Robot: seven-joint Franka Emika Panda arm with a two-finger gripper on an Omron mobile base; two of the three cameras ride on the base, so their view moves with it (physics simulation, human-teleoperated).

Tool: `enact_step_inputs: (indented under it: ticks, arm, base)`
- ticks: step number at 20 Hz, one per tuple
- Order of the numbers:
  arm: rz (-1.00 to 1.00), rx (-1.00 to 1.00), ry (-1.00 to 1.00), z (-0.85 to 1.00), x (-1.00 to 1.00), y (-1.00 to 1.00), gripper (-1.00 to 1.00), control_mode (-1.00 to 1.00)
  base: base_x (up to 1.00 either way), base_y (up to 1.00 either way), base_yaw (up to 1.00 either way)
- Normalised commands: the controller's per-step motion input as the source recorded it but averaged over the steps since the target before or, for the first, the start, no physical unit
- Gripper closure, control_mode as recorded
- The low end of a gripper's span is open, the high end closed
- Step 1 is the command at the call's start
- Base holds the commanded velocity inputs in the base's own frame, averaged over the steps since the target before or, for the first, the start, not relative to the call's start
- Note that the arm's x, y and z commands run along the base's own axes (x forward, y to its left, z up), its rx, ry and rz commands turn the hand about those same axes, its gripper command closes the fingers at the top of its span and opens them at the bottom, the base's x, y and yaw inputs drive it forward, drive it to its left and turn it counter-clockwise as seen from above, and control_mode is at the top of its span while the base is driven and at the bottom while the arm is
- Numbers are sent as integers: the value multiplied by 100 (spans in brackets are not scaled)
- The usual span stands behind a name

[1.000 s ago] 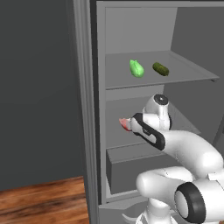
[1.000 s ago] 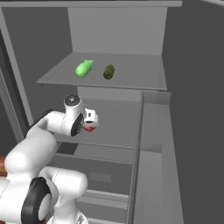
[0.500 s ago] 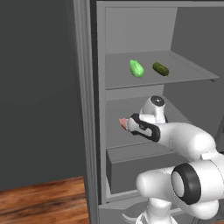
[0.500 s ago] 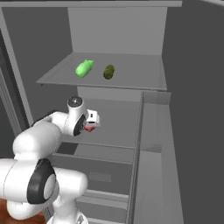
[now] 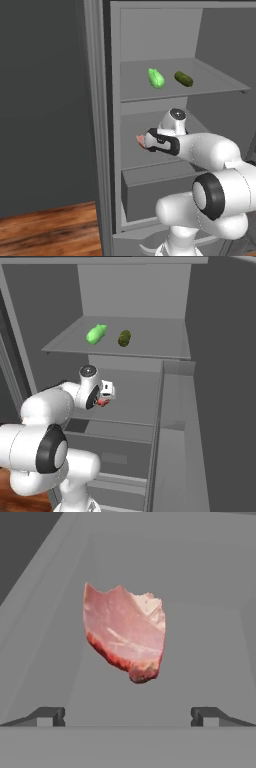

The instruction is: Gather the corn and cucumber from the fridge and place them on a tray on the dining counter. Then gather the steak and fish from the fridge and place them on the other tray.

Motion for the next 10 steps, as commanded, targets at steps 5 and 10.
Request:
enact_step_inputs:
  ticks: [5, 10]
  arm:
    - [0, 0, 1, -11, 14, -2, -100, -100]
    - [0, 0, 0, -8, 17, -5, -100, -100]
  base:
    - [0, 0, 0]
    - [0, 0, 0]
